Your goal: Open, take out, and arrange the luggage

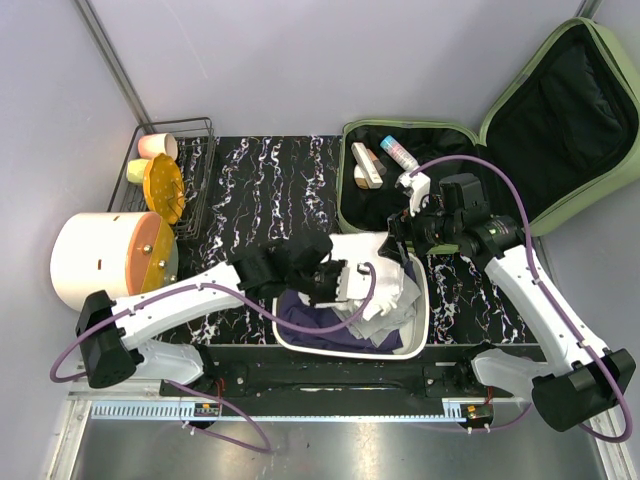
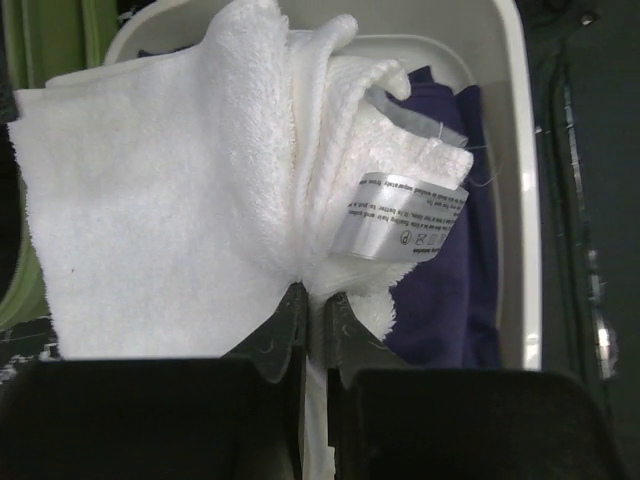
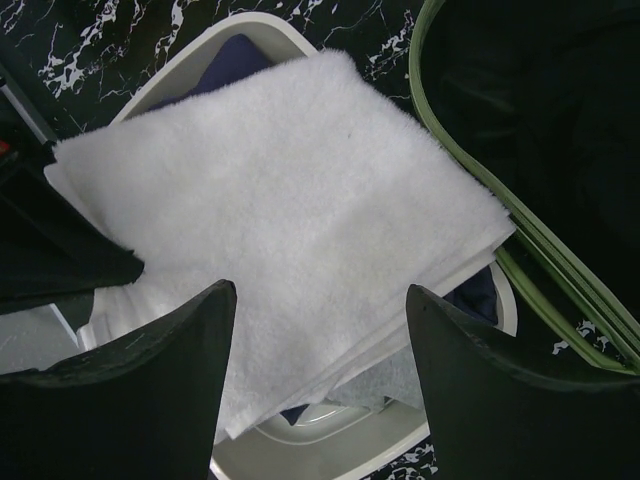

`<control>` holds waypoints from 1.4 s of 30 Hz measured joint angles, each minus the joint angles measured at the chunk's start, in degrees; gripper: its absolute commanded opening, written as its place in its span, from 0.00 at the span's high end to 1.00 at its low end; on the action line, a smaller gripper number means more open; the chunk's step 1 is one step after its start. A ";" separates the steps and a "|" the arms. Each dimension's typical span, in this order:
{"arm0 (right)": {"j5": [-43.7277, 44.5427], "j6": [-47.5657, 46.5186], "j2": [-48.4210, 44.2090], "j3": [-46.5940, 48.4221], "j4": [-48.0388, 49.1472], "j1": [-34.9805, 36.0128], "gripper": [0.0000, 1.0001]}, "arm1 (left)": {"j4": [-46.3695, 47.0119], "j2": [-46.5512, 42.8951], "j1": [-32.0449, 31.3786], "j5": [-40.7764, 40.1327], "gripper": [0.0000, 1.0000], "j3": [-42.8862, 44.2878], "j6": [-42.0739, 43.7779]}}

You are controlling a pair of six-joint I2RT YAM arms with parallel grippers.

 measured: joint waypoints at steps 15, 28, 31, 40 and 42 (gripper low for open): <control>-3.30 -4.00 4.37 0.74 -1.22 -0.02 0.24 | 0.52 2.75 -4.11 0.04 0.13 -2.47 -18.34; -1.20 -8.70 24.50 19.47 -2.27 -7.48 0.14 | 0.20 -0.96 26.95 13.62 0.01 10.32 -19.17; 1.53 -12.22 31.54 25.16 -2.93 -9.11 0.07 | 0.02 3.10 32.76 15.39 0.01 13.14 -19.65; 5.90 -23.56 53.20 40.74 -7.13 -9.66 0.01 | -4.44 13.88 41.24 18.82 0.01 17.40 -22.12; 5.73 -25.81 57.79 44.37 -9.44 -9.66 0.00 | -5.33 14.53 41.83 18.99 0.01 18.14 -21.97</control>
